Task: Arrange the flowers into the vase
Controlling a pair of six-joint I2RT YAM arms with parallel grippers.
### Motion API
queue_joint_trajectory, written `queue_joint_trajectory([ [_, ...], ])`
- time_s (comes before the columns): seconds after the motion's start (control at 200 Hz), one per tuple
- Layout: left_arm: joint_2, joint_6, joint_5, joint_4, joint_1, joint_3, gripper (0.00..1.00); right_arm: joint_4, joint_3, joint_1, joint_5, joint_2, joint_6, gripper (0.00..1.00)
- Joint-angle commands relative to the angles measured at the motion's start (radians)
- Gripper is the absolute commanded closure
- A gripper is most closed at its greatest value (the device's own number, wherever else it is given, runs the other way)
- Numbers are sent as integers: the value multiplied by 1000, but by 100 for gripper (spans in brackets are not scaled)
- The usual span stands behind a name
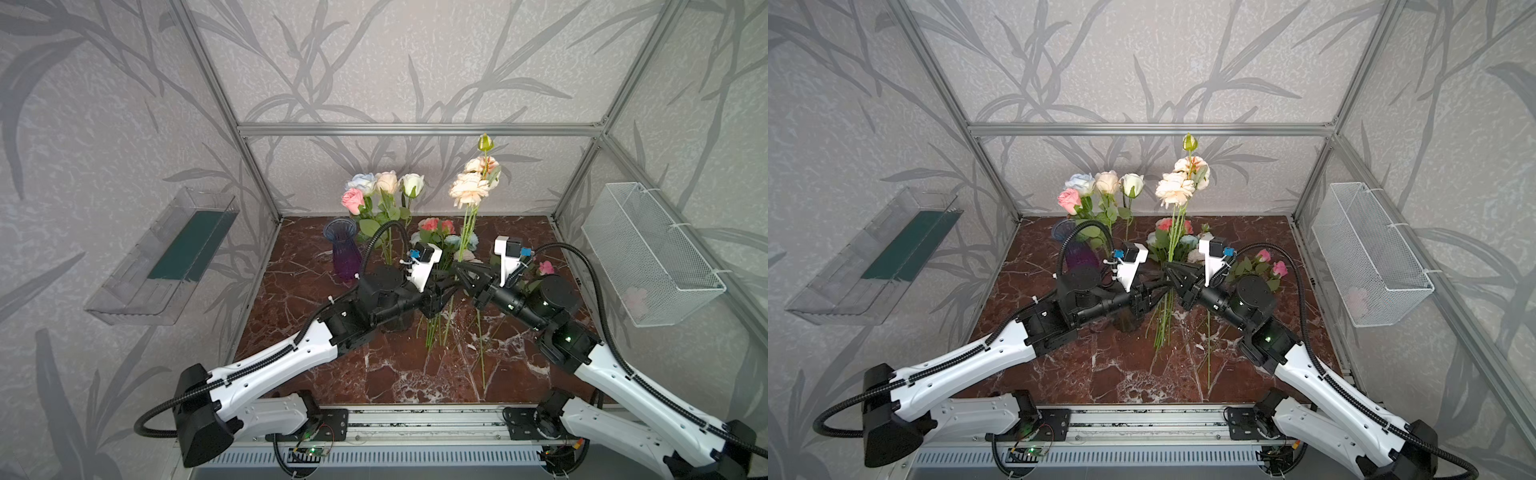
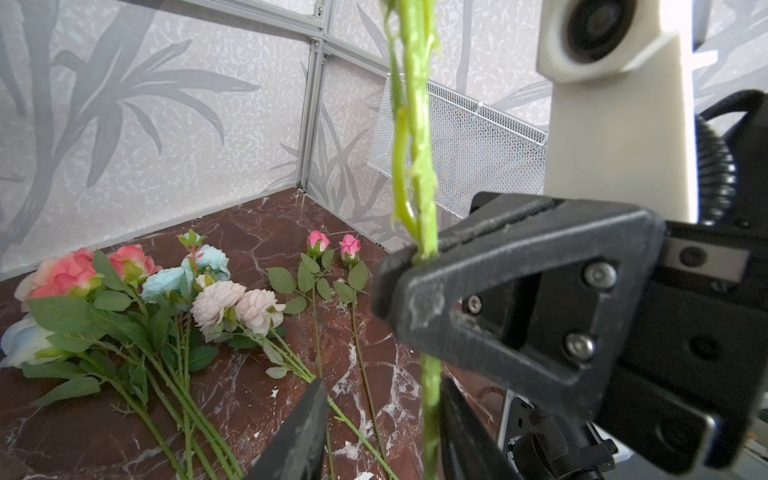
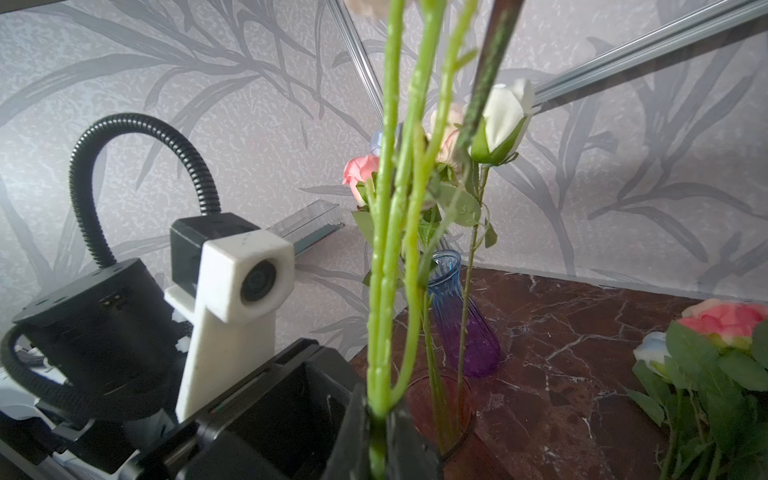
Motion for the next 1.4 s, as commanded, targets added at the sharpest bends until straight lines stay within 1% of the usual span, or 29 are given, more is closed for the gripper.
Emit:
queue_joint_trajectory([
  [0.0, 23, 35, 18, 29, -4, 43, 59, 48, 9, 6, -25, -6, 16, 100],
  [0.065, 30, 36, 18, 39, -4, 44, 68, 60, 4, 7, -30, -6, 23, 100],
  [0.17, 37, 43, 12, 22, -4, 58, 86, 60, 1, 7, -33, -6, 22, 100],
  [0.225, 32, 50, 4, 17, -5, 58, 98, 55, 1, 7, -33, -11, 16, 100],
  [0.24, 33, 53, 0, 15, -4, 59, 100, 55, 1, 7, -33, -13, 14, 98],
  [0.305, 24, 69, -22, 6, -5, 61, 100, 54, -2, 7, -23, -27, 4, 83],
  [0.34, 17, 81, -38, 3, -3, 61, 100, 45, 0, 7, -16, -37, -4, 70],
  [0.375, 8, 94, -63, 1, -3, 60, 100, 34, 1, 7, -4, -53, -18, 62],
  [0.41, -4, 113, -94, 2, -2, 56, 100, 26, -2, 7, 14, -71, -27, 56],
  [0.51, -50, 188, -180, 42, -2, 36, 100, 0, -23, 7, 106, -140, -57, 51],
  [0.595, -89, 269, -271, 112, -1, 17, 100, -15, -52, 8, 198, -204, -88, 49],
  [0.675, -103, 368, -325, 196, -1, 0, 100, -26, -73, 6, 262, -244, -100, 47],
  [0.75, -89, 451, -366, 238, 3, 7, 100, -35, -87, 6, 289, -261, -108, 46],
  [0.815, -65, 483, -384, 240, 22, 24, 100, -51, -87, 5, 284, -264, -113, 45],
  [0.88, -39, 485, -376, 257, 57, 25, 100, -56, -90, 6, 277, -262, -114, 46],
  [1.0, -10, 427, -320, 267, 132, 16, 100, -65, -93, 6, 262, -261, -124, 45],
  [1.075, -7, 415, -314, 304, 146, -7, 100, -77, -92, 6, 256, -264, -133, 45],
  [1.17, 3, 362, -288, 279, 170, -12, 100, -94, -92, 4, 260, -264, -142, 45],
  [1.22, 9, 351, -279, 281, 171, -29, 100, -95, -97, 4, 267, -264, -144, 46],
  [1.325, 11, 272, -259, 287, 171, -75, 100, -93, -102, 4, 278, -254, -144, 45],
  [1.394, 13, 243, -241, 291, 169, -107, 100, -95, -103, 5, 283, -245, -144, 45],
])
